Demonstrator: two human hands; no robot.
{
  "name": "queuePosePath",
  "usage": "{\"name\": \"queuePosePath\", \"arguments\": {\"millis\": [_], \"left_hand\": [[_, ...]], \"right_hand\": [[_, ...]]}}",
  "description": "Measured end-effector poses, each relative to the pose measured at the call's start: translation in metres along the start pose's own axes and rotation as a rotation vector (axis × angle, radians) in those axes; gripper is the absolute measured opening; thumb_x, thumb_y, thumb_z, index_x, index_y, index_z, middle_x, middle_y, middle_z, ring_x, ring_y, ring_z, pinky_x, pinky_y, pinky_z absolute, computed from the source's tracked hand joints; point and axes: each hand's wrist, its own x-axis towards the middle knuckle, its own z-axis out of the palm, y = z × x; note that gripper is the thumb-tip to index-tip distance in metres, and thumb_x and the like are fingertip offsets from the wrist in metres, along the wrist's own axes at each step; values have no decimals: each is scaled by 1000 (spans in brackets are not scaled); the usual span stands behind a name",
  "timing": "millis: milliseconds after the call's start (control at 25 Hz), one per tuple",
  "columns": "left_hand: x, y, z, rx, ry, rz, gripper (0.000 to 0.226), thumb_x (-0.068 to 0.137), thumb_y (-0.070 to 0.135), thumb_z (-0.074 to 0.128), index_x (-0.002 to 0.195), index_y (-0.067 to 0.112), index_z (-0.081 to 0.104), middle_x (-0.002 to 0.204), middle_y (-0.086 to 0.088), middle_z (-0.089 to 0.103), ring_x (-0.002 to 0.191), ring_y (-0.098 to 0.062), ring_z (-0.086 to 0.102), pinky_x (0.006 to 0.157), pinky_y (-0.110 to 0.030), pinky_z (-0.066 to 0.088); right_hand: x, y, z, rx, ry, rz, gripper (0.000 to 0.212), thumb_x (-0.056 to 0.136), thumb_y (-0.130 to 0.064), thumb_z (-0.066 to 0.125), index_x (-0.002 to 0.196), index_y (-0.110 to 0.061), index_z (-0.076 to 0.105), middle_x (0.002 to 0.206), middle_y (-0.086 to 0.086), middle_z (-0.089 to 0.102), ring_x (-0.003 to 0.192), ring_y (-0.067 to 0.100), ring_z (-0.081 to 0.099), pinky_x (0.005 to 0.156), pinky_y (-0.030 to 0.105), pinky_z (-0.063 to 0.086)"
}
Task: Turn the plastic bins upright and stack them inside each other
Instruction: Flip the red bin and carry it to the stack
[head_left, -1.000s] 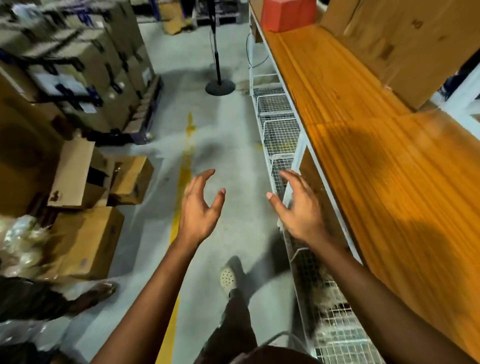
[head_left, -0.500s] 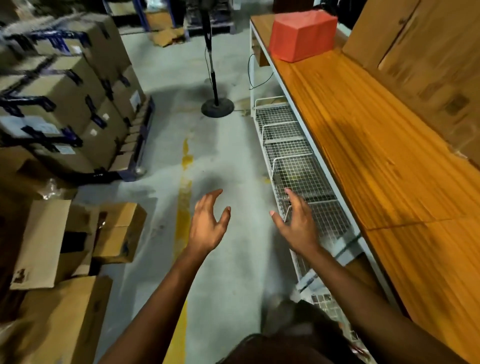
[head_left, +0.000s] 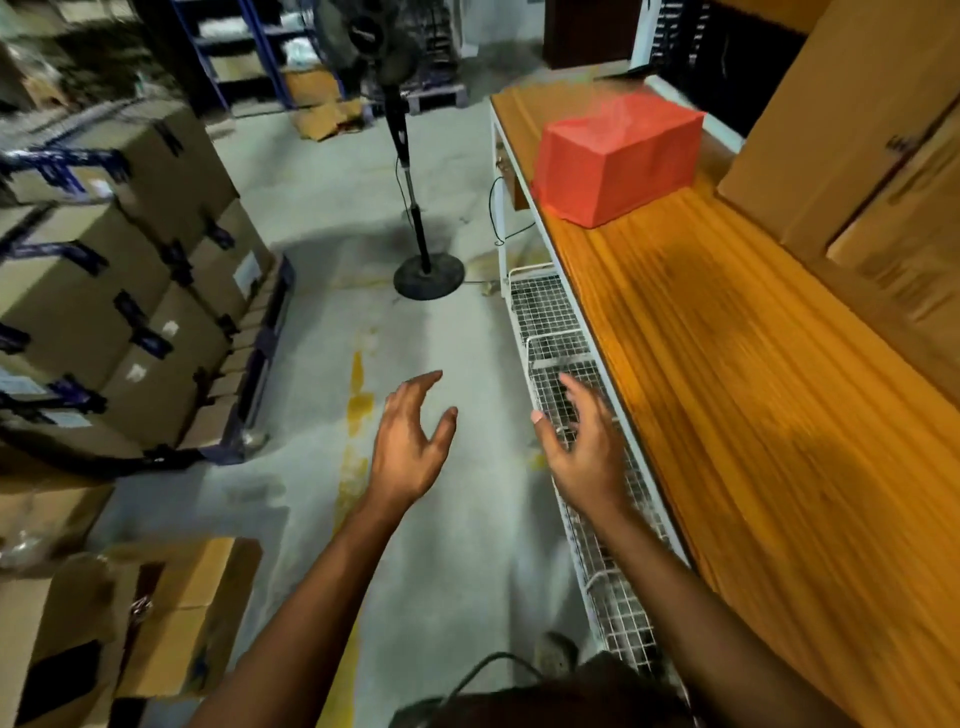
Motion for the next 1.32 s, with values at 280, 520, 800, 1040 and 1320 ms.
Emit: {"name": "queuePosePath", "arguments": {"millis": [280, 520, 800, 1040, 1320], "left_hand": [[172, -26, 26, -126, 103, -40, 42, 91, 27, 57, 131, 15, 55, 128, -1, 59, 120, -19, 55, 98, -41, 49], [357, -81, 66, -239, 55, 38, 43, 89, 27, 56, 131, 16, 57, 127, 2, 60, 118, -19, 57, 94, -33, 50], [558, -85, 110, -280, -118, 200, 41, 90, 29, 57, 129, 18, 57, 126, 1, 61, 120, -19, 56, 99, -44, 49], [679, -50, 198, -290, -303, 361, 48, 87, 31, 57, 132, 15, 55, 127, -6, 60, 116, -20, 57, 94, -44, 50], [762, -22, 303, -370, -613, 42, 54, 86, 37, 65, 134, 14, 52, 124, -4, 59, 107, -16, 58, 87, -29, 46]], "right_hand": [[154, 7, 50, 165, 65, 29, 60, 86, -54, 54, 137, -24, 52, 135, 2, 58, 117, 14, 58, 90, 41, 57], [325, 23, 94, 182, 259, 39, 58, 86, -50, 56, 134, -19, 55, 129, -4, 58, 117, 14, 57, 88, 43, 58], [478, 24, 87, 125, 643, 110, 46, 90, -27, 64, 133, -13, 56, 129, 6, 59, 115, 13, 57, 85, 7, 46], [555, 71, 53, 14, 858, 245, 45, 89, -36, 63, 131, -22, 55, 125, -8, 54, 118, 10, 55, 97, 41, 51], [600, 138, 36, 44, 937, 561, 50, 90, -49, 54, 130, -19, 57, 133, 4, 59, 123, 22, 56, 104, 42, 45]]}}
